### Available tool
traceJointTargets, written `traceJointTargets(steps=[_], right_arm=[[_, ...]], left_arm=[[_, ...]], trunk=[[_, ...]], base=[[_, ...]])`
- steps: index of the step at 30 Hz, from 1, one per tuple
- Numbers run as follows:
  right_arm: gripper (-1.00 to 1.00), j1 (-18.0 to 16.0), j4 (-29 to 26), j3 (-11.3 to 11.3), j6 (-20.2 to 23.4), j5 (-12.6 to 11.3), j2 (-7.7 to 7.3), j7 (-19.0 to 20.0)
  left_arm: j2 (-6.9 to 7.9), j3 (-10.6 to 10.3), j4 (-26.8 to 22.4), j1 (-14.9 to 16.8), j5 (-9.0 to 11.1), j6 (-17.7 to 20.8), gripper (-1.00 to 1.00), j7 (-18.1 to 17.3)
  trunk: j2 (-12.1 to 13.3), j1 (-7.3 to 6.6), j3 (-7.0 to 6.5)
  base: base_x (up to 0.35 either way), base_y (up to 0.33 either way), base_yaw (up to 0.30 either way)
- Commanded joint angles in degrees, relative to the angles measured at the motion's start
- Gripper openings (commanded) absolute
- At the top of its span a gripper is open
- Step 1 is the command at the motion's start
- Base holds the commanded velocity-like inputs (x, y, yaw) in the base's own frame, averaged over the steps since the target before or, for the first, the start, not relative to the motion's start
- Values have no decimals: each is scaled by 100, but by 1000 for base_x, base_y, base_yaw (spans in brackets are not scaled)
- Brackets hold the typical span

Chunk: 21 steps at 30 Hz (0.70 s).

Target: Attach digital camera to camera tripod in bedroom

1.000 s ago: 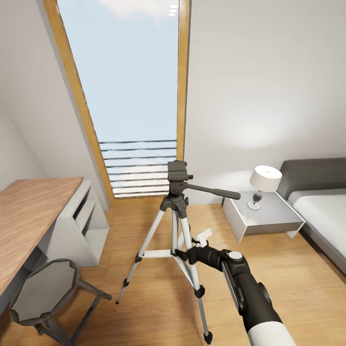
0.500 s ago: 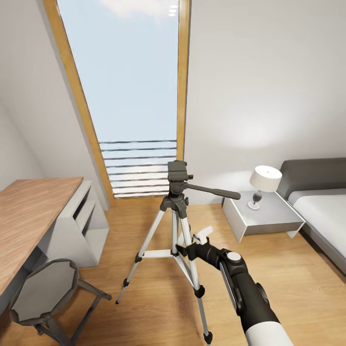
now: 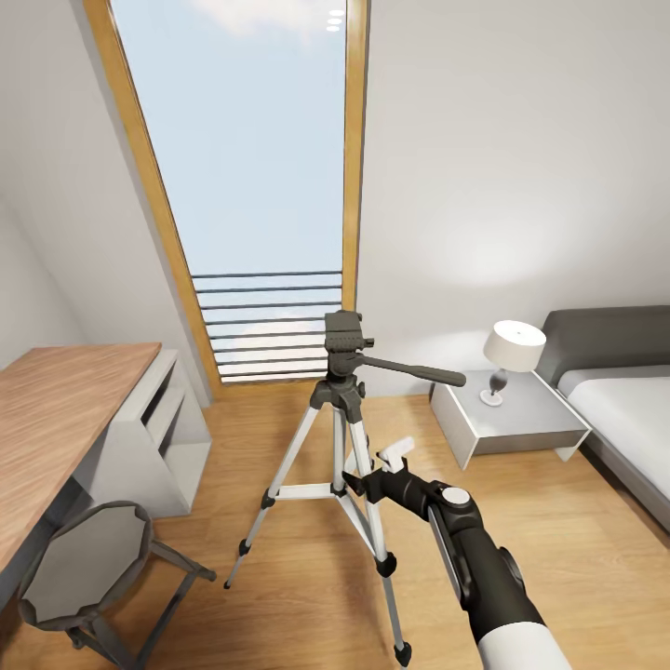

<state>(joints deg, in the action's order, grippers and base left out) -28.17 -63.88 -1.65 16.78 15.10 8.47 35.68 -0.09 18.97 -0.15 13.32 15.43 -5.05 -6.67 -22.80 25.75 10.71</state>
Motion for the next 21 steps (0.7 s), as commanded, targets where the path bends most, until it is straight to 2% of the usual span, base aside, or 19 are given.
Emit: traceJointTargets(steps=[1, 5, 6, 21], right_arm=[[100, -5, -9, -18, 28, 36, 4, 42], [100, -5, -6, -14, 54, 36, -3, 47], [-100, -5, -5, -13, 57, 36, -5, 48], [-100, -2, 1, 2, 48, 45, 1, 33]], left_arm=[[0, 1, 6, 4, 48, -14, -100, -27], [0, 1, 6, 4, 48, -14, -100, -27], [0, 1, 6, 4, 48, -14, -100, -27], [0, 1, 6, 4, 48, -14, -100, -27]], trunk=[[-11, 3, 11], [-11, 3, 11], [-11, 3, 11], [-11, 3, 11]], base=[[0, 0, 0], [0, 0, 0], [0, 0, 0], [0, 0, 0]])
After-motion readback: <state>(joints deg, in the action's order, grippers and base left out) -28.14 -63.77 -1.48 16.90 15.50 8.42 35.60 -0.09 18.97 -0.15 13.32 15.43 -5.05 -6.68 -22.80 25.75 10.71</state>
